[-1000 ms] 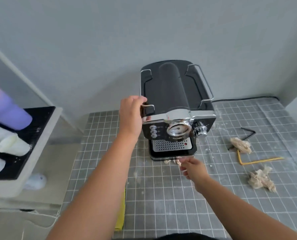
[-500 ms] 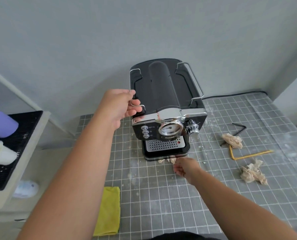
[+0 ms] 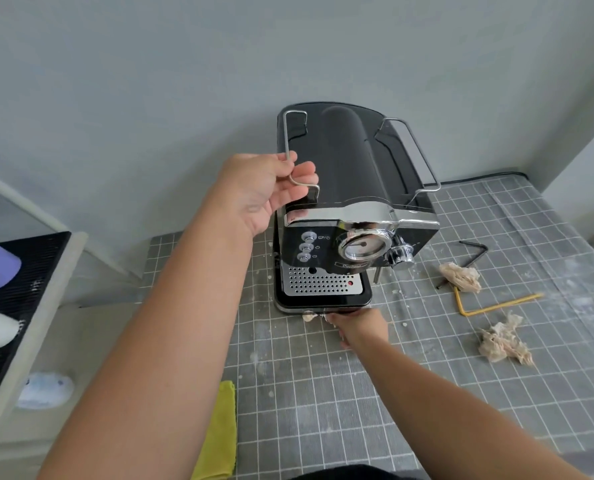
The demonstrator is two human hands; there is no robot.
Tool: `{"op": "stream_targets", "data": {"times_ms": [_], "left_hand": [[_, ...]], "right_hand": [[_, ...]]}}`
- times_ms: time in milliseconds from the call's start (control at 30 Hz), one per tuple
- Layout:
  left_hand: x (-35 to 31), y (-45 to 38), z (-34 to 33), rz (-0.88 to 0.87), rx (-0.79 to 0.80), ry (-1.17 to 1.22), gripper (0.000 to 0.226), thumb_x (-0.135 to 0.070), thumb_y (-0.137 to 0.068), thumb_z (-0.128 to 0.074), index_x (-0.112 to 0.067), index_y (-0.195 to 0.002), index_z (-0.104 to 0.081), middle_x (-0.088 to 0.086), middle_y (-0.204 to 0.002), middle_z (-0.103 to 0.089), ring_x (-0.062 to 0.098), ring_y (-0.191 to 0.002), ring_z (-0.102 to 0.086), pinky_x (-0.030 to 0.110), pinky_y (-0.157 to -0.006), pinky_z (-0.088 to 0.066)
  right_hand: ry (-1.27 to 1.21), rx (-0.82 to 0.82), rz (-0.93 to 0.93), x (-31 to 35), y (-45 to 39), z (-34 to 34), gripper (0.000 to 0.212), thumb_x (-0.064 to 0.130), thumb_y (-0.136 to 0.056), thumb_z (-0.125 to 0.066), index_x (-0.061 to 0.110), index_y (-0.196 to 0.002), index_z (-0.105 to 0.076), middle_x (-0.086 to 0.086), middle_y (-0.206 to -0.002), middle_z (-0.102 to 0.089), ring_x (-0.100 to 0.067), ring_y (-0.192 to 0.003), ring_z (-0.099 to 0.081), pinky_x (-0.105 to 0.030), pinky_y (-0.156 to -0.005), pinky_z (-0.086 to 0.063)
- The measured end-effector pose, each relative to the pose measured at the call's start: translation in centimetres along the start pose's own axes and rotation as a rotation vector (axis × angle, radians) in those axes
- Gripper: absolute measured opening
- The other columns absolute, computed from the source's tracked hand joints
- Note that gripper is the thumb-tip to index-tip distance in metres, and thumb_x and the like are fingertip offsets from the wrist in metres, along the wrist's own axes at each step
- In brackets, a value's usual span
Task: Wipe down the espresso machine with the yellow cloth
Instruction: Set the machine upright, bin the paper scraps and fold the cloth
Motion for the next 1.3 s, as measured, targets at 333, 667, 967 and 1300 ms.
{"op": "stream_targets", "data": {"times_ms": [333, 667, 967, 1300], "left_hand": [[-0.4, -0.1, -1.7, 0.023, 0.008, 0.029, 0.009, 0.002, -0.095, -0.048, 0.0, -0.097, -0.057, 0.004, -0.063, -0.071, 0.013, -0.058, -0.07, 0.019, -0.048, -0.054], [-0.5, -0.3, -2.0, 0.019, 0.017, 0.049, 0.008, 0.001, -0.096, -0.047, -0.001, -0.093, -0.055, 0.002, -0.061, -0.071, 0.01, -0.058, -0.07, 0.018, -0.047, -0.053], [1.1, -0.1, 3.1, 0.018, -0.081, 0.004, 0.007, -0.003, -0.096, -0.051, -0.003, -0.098, -0.058, 0.0, -0.064, -0.072, 0.008, -0.062, -0.071, 0.015, -0.048, -0.052], [2.5, 0.4, 7.9, -0.015, -0.164, -0.017, 0.012, -0.004, -0.097, -0.049, -0.007, -0.097, -0.061, -0.002, -0.069, -0.073, 0.006, -0.067, -0.071, 0.015, -0.054, -0.052]], "right_hand": [[-0.123, 0.071, -0.134, -1.4, 0.2, -1.7, 0.015, 0.016, -0.082, -0.07, 0.001, -0.081, -0.066, -0.005, -0.059, -0.065, -0.016, -0.044, -0.062, -0.021, -0.04, -0.042], [0.426, 0.139, 0.035, -3.1, 2.4, 1.6, 0.03, 0.034, -0.079, -0.072, 0.004, -0.077, -0.066, -0.006, -0.057, -0.066, -0.015, -0.044, -0.063, -0.025, -0.045, -0.051], [0.707, -0.132, 0.2, -3.7, 2.4, 10.1, 0.009, 0.027, -0.078, -0.061, 0.019, -0.076, -0.058, 0.0, -0.078, -0.06, -0.02, -0.071, -0.059, -0.03, -0.063, -0.05], [0.561, -0.16, 0.638, -2.5, 4.0, 7.0, 0.018, 0.019, -0.083, -0.062, 0.02, -0.101, -0.056, -0.002, -0.107, -0.054, -0.023, -0.092, -0.053, -0.03, -0.073, -0.04]]}}
Point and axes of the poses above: each hand's wrist, its own y-axis away from the middle knuckle, its own z-axis out of the back of the hand, x = y × z, the point moved 8 cm from there along -y, towards the middle knuckle
